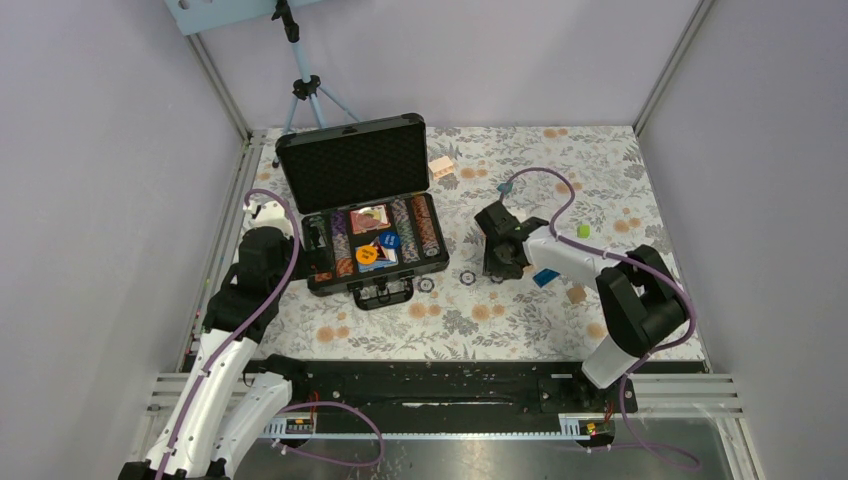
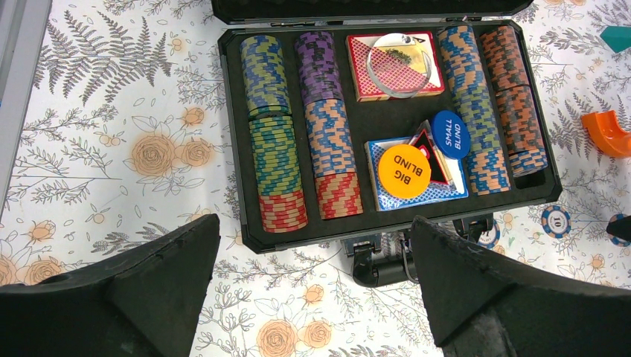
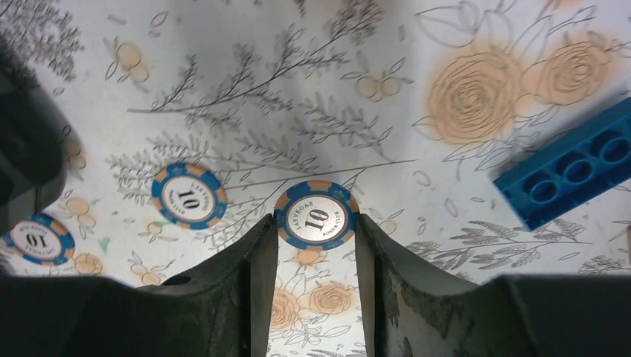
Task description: Pack up texas hold em set
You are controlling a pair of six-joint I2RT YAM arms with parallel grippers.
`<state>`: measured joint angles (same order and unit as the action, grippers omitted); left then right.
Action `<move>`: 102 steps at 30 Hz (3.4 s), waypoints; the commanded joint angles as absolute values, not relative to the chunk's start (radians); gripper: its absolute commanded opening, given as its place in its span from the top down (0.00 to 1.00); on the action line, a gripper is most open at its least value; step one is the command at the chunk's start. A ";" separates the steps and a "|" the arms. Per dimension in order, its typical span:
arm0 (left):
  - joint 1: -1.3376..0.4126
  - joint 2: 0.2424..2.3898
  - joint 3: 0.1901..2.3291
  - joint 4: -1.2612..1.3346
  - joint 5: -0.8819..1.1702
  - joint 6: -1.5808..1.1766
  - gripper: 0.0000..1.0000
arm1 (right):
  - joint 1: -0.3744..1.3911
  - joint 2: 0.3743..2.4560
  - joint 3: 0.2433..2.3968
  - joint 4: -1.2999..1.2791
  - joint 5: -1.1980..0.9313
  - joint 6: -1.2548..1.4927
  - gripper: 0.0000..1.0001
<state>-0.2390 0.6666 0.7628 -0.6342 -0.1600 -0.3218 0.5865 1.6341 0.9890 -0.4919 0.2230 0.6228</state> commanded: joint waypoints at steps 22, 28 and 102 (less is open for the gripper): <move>-0.243 0.645 0.764 -0.592 -0.147 -0.314 0.01 | 0.750 1.848 1.237 -0.547 0.224 0.644 0.53; -0.243 0.644 0.764 -0.591 -0.146 -0.314 0.01 | 0.754 1.886 1.250 -0.546 0.227 0.637 0.49; -0.281 0.591 0.761 -0.583 -0.132 -0.314 0.01 | 0.948 2.087 1.457 -0.595 0.352 0.842 0.38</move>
